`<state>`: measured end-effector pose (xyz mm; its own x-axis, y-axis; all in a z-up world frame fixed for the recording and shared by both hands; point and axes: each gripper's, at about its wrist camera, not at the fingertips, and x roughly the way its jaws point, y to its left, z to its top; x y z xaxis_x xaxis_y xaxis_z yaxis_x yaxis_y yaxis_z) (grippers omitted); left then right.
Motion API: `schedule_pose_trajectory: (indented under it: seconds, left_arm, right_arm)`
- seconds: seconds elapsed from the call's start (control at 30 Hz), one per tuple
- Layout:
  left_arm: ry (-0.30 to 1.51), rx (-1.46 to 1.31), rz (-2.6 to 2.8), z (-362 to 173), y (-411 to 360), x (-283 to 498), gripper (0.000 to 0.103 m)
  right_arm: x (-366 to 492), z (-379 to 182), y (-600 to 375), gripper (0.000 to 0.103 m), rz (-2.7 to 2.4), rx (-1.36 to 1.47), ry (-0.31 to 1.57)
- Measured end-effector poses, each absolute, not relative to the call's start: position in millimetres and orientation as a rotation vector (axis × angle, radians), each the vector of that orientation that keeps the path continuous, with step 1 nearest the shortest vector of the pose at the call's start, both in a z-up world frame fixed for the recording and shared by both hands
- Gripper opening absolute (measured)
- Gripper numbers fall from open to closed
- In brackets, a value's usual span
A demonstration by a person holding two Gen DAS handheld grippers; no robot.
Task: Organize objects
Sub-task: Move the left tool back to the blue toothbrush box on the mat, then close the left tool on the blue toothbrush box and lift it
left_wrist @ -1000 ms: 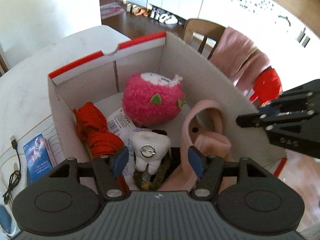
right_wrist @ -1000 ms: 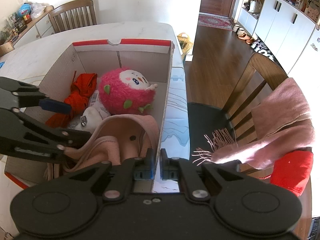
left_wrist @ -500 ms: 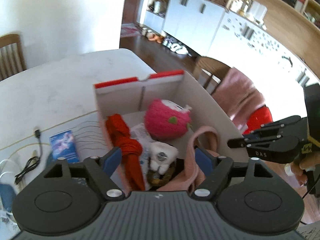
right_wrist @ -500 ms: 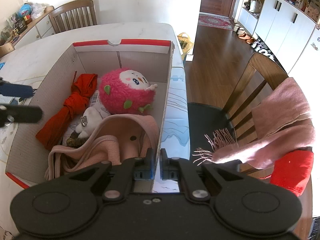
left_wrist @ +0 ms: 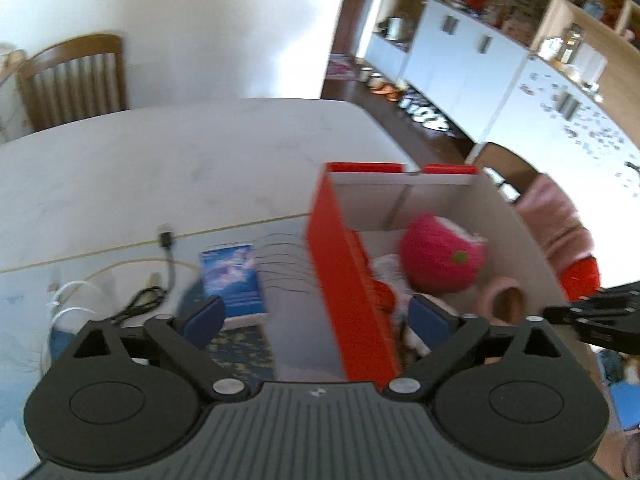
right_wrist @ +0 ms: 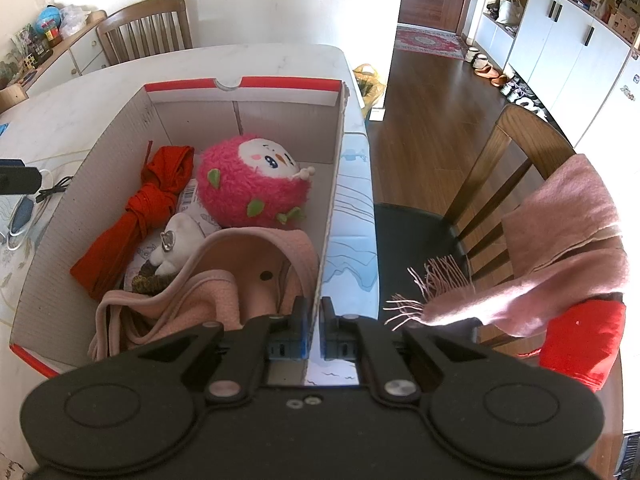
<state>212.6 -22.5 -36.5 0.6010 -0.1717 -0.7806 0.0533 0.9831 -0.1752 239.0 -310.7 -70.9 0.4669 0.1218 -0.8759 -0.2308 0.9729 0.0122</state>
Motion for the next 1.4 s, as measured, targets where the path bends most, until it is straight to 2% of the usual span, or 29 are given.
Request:
schedule_pose_trajectory:
  seconds: [0.5,1.13,1.23,1.3,1.4]
  left_arm:
    - [0.981,-0.114,-0.001,-100,2,261,0.102]
    - [1.024,-0.057,0.055,-142,0,294,0.101]
    - [1.019,-0.053,0.055,-143,0,294,0.093]
    - [1.022,-0.055,0.051,-143,0,294,0.077]
    - [1.023,-0.049,0.044,-144,0,295,0.071]
  right_arm:
    - [241,-73,-311,0.005,0.202,-0.119,1.08]
    - [248,-78,-306,0.005,0.187,-0.126,1.108]
    - [248,-79,-305,0.005,0.186,-0.125,1.112]
    - [247,-79,-305,0.005,0.185,-0.126,1.112]
    - [247,-80,-305,0.005,0.185,-0.125,1.111]
